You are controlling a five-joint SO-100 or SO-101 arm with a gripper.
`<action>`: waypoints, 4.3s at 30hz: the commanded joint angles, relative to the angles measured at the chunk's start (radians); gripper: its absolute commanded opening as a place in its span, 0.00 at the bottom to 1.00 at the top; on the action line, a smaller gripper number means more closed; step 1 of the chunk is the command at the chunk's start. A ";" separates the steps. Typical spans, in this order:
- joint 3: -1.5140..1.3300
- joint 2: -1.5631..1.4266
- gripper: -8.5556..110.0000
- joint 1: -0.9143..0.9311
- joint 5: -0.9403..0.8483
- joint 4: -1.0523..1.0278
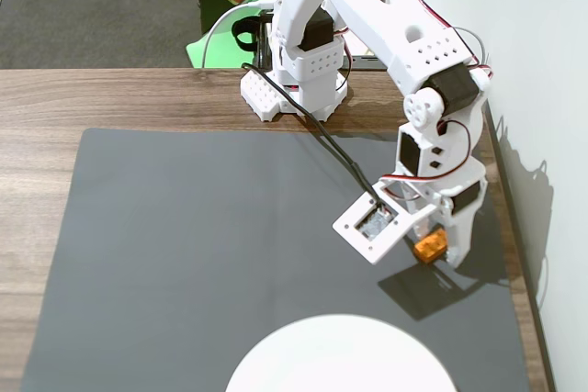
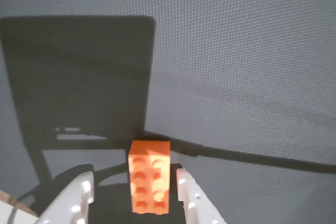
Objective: Grasp a lego block and put it on the plate.
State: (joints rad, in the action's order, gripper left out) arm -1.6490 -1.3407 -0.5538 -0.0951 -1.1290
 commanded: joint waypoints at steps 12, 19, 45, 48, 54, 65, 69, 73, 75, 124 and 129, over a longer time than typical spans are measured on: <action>0.008 -0.008 0.10 0.003 -0.009 0.028; 0.006 -0.011 0.10 0.005 -0.043 0.032; 0.074 -0.189 0.10 0.235 -1.052 -0.026; 0.135 -0.198 0.10 0.241 -1.098 -0.023; 0.252 -0.169 0.10 0.272 -1.150 0.017; 0.391 -0.067 0.10 0.390 -1.241 0.092; 0.393 -0.029 0.10 0.425 -1.244 0.124; 0.417 0.048 0.10 0.439 -1.238 0.127; 0.428 0.086 0.10 0.442 -1.236 0.127; -0.048 -0.425 0.08 0.380 -0.683 0.133; -0.189 -0.578 0.08 0.382 -0.548 0.123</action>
State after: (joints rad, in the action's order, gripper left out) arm -1.8162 -1.8178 -0.1749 -0.6949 -1.0063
